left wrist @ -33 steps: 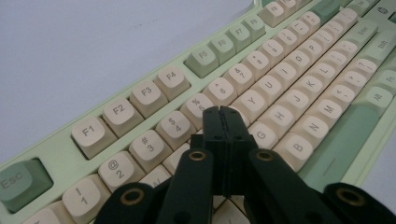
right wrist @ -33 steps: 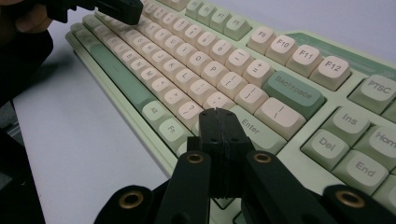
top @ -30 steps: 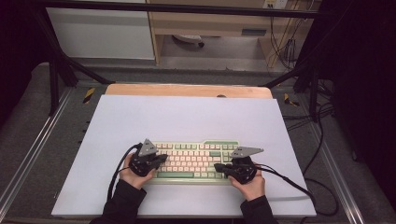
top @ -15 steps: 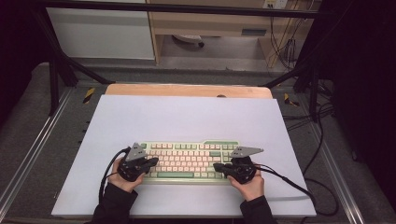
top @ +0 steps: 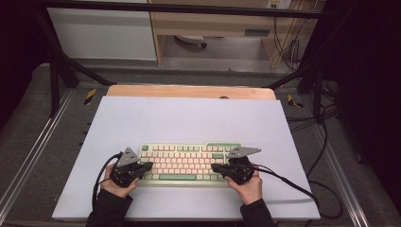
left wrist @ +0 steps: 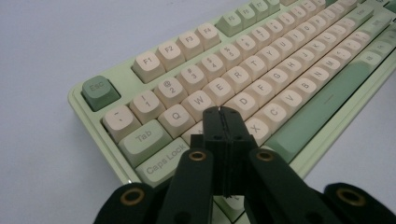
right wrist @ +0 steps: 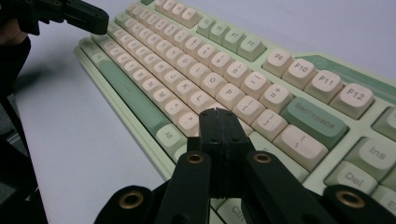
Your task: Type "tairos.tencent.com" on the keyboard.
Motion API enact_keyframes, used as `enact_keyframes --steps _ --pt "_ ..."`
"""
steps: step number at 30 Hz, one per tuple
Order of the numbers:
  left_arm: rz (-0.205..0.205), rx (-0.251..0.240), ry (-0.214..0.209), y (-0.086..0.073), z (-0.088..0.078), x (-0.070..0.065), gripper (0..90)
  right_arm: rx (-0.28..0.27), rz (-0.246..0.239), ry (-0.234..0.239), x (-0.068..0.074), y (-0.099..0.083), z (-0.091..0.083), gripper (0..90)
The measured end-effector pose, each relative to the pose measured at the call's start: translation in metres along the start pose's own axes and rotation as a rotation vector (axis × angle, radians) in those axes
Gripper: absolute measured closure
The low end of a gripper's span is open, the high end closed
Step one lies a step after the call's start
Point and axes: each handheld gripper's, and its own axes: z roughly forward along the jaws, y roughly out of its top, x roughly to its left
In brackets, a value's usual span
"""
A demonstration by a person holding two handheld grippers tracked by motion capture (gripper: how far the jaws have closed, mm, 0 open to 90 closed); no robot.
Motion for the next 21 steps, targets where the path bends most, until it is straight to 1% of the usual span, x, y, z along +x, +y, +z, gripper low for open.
enact_keyframes --steps 2,4,12,17,19,21 --pt "-0.002 -0.002 -0.001 -0.001 -0.001 0.0 90.0 0.005 0.0 0.005 0.002 0.003 0.002 90.0" --pt "-0.004 -0.002 -0.001 -0.001 -0.001 0.001 90.0 0.005 -0.014 0.008 0.004 0.006 0.005 90.0" --pt "-0.005 -0.006 -0.004 -0.001 -0.002 0.001 90.0 0.005 -0.014 0.003 0.011 0.019 0.016 90.0" --pt "-0.005 -0.008 -0.005 -0.001 -0.002 0.001 90.0 0.008 -0.026 -0.002 0.014 0.027 0.027 90.0" --pt "-0.004 -0.006 -0.005 -0.001 -0.002 0.002 90.0 0.015 -0.019 -0.007 0.015 0.029 0.031 90.0" --pt "-0.008 -0.006 -0.006 -0.001 -0.001 0.002 90.0 0.021 -0.022 -0.01 0.015 0.03 0.037 90.0"
